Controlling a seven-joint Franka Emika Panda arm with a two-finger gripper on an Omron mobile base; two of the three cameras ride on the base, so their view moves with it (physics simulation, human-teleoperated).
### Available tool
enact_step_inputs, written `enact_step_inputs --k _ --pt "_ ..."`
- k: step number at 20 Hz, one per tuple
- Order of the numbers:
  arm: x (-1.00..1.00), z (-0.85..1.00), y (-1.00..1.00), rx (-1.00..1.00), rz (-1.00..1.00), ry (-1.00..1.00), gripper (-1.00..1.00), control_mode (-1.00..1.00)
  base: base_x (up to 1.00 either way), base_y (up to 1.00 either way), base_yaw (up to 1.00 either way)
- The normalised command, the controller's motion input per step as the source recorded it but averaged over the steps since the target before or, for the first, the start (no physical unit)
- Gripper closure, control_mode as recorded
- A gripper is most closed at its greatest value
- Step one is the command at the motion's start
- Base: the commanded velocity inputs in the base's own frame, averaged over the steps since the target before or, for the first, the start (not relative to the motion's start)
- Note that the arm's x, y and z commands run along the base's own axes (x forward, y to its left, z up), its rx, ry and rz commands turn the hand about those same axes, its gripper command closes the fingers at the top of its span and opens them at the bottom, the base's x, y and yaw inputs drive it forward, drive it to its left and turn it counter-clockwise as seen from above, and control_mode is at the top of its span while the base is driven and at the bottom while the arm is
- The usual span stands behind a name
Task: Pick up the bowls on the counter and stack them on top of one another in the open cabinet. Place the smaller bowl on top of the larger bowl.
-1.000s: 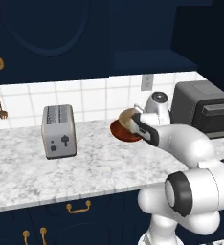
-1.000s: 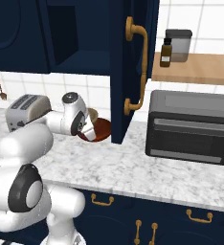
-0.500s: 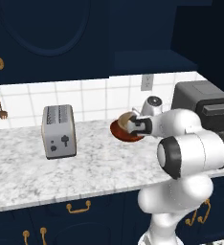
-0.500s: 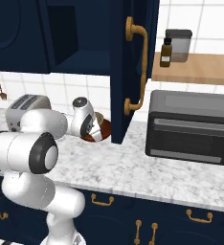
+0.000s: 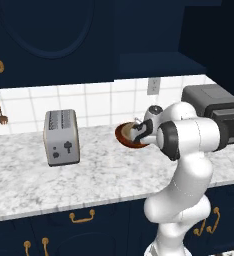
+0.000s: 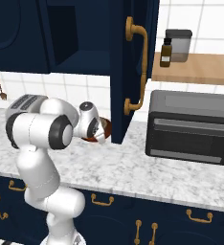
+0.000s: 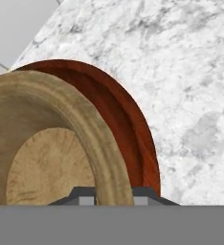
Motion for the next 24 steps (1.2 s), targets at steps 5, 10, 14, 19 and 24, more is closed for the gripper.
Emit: enact_step_inputs --k 5,10,14,19,24 --pt "0.40 -0.30 -0.02 0.00 0.00 0.00 1.00 -1.00 0.00 0.00 0.00" --pt "0.43 -0.16 0.00 0.00 0.00 -0.03 -1.00 -1.00 0.00 0.00 0.00" --pt "0.11 0.00 0.00 0.00 0.00 -0.03 -1.00 -1.00 0.00 0.00 0.00" --pt "0.00 0.25 0.00 0.00 0.00 0.00 -1.00 -1.00 0.00 0.00 0.00" --pt "0.00 0.60 0.00 0.00 0.00 0.00 -1.00 -1.00 0.00 0.00 0.00"
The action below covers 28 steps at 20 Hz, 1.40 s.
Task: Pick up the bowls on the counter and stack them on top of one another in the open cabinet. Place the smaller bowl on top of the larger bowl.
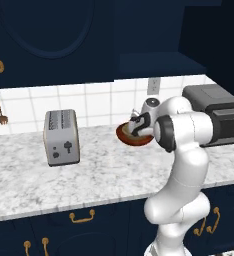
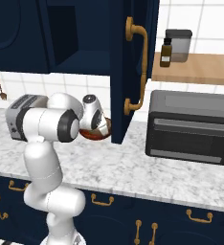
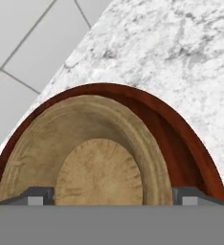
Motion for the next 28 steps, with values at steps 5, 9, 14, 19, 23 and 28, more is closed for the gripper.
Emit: enact_step_inputs --k 5,9,14,19,23,28 --pt "-0.13 0.04 -0.17 0.00 0.05 0.01 -1.00 -1.00 0.00 0.00 0.00" --pt "-0.11 0.00 -0.49 0.02 0.10 0.01 -1.00 -1.00 0.00 0.00 0.00" --pt "0.00 -0.03 -0.31 0.01 0.09 0.04 -1.00 -1.00 0.00 0.00 0.00" --pt "0.08 -0.27 -0.13 0.00 0.12 0.04 -1.00 -1.00 0.00 0.00 0.00" --pt "0.17 -0.21 0.18 0.00 0.07 0.00 -1.00 -1.00 0.00 0.00 0.00" --pt "0.37 -0.37 0.06 0.00 0.03 0.02 -1.00 -1.00 0.00 0.00 0.00"
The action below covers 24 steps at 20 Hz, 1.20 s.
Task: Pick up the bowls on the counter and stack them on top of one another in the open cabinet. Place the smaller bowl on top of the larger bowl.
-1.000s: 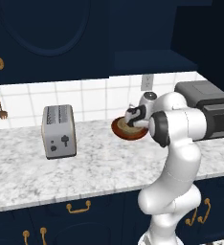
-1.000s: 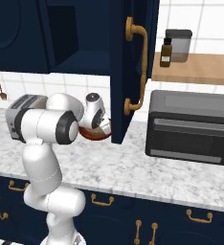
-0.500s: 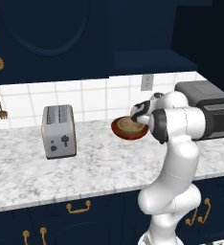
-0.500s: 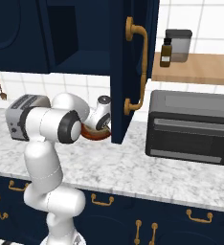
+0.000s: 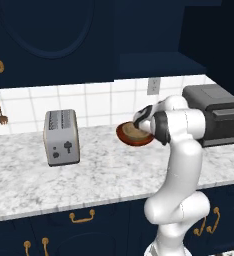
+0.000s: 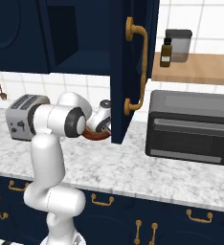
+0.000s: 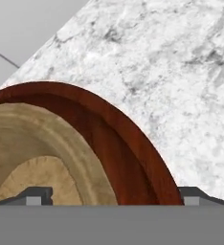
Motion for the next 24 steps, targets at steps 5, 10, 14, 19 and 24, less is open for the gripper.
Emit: enact_step_inputs --k 5,10,14,19,24 --pt "0.54 -0.36 0.00 0.00 0.01 0.09 -1.00 -1.00 0.00 0.00 0.00" --pt "0.14 -0.03 0.06 0.00 0.01 0.01 1.00 -1.00 0.00 0.00 0.00" --pt "0.00 0.00 0.00 0.00 0.03 0.00 1.00 -1.00 0.00 0.00 0.00" --pt "0.00 0.00 0.02 0.00 0.02 0.02 1.00 -1.00 0.00 0.00 0.00" --pt "-0.15 0.09 0.33 -0.07 0.00 -0.01 1.00 -1.00 0.00 0.00 0.00"
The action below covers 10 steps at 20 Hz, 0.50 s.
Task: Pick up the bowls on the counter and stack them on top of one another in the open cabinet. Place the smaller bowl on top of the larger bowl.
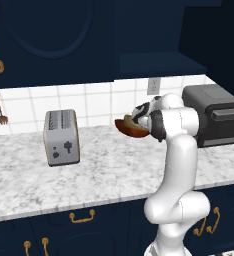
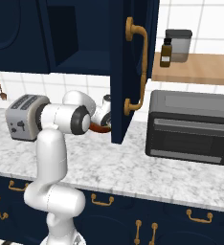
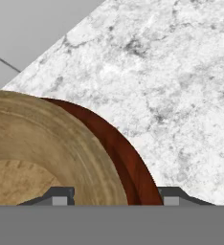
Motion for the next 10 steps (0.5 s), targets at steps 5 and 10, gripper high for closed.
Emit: enact_step_inputs --k 5,10 --pt "-0.40 0.16 0.51 -0.23 -0.06 -0.16 1.00 -1.00 0.00 0.00 0.00" --pt "-0.50 0.34 0.15 -0.12 -0.15 -0.14 1.00 -1.00 0.00 0.00 0.00"
